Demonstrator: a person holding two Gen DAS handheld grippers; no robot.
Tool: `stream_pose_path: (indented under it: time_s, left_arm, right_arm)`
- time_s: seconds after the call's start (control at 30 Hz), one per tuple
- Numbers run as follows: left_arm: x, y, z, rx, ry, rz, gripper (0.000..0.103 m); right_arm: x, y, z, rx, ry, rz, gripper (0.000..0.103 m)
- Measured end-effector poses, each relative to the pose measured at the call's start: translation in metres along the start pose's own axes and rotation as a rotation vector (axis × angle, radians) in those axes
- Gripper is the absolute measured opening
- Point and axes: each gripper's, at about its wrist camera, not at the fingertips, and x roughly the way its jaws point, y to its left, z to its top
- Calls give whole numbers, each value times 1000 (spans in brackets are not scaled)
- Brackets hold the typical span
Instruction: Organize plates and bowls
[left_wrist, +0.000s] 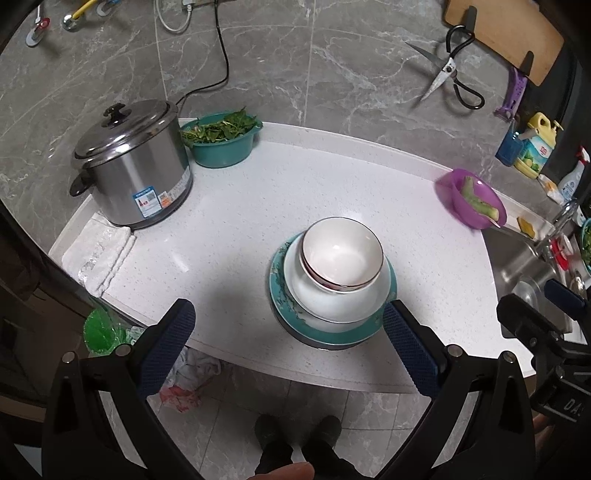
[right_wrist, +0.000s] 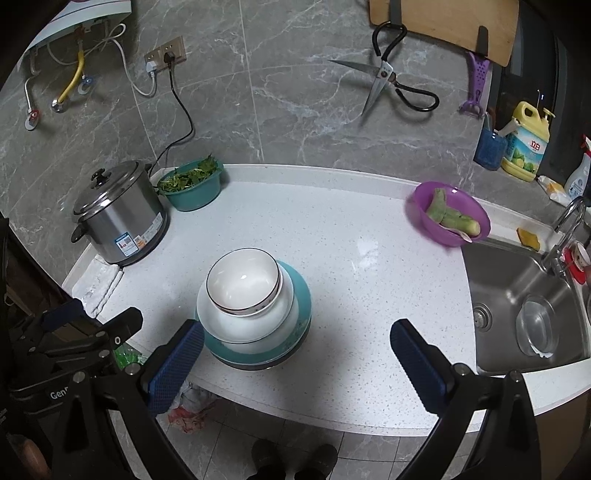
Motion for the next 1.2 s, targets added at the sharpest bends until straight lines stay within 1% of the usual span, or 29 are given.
stream_pose_path:
  time_s: [0.07,0.23,0.37,0.47,0.5,0.93,1.2]
  left_arm:
    - [-3,3,1,-8,-5,1,103]
    - [-13,7,4,-9,-23,30,103]
    - [-21,10,5,-9,-44,17,103]
    - [-22,9,7,4,-46,59,103]
    - [-22,9,7,3,-45,60,103]
    - [-19,11,8,-15,-23,40,103]
    - [-15,3,8,-16,-12,28,103]
  right_arm:
    - [0,1,0,-1,3,-1,103]
    - [2,0,0,5,10,-8,103]
    - [1,1,0,3,8,-9,103]
    - [0,3,0,1,6,-6,103]
    - [0,4,0,1,5,-6,103]
    - [6,4,0,4,23,-12,103]
    - [10,5,-2,10,28,-11,103]
